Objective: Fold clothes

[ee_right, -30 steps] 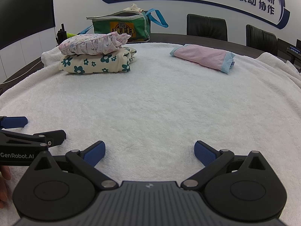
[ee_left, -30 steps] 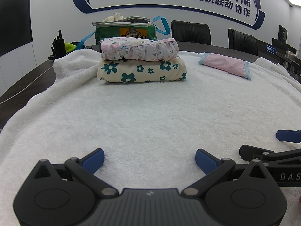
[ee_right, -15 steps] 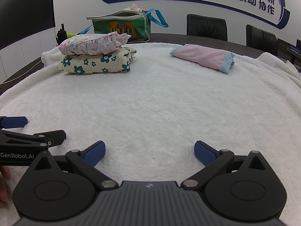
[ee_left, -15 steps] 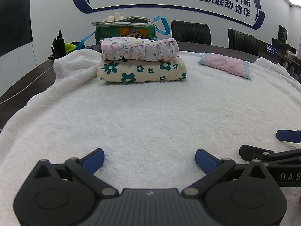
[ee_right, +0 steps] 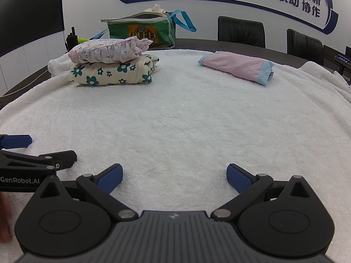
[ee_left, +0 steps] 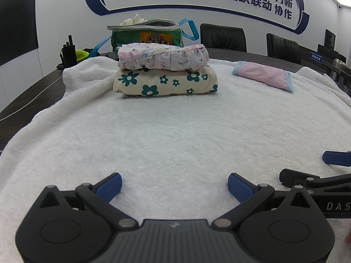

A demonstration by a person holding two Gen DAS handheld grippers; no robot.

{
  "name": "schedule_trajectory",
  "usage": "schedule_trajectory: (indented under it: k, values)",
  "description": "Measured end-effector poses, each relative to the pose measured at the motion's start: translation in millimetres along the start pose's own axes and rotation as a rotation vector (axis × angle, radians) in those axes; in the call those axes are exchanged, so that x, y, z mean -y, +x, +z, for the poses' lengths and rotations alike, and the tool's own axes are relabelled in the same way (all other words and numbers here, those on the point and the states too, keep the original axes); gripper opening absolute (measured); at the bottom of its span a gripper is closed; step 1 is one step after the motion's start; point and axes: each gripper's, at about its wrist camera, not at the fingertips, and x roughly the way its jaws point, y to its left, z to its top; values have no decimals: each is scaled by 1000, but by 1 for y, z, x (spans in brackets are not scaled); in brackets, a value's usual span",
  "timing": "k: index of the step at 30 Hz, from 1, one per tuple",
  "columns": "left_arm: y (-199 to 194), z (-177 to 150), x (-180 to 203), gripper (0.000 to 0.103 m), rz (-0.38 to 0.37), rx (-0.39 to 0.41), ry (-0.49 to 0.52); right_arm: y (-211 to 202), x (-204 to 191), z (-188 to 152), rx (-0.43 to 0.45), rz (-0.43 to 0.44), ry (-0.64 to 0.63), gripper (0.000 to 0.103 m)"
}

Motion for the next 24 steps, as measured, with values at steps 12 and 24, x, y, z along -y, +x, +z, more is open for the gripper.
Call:
schedule_trajectory:
  k: [12, 24]
  values:
    - [-41, 54, -3, 103, -98, 95, -45, -32, 61, 31, 92, 162, 190, 103]
    - [120, 238, 109, 92, -243, 11, -18, 107, 227, 169, 55, -7, 401, 84]
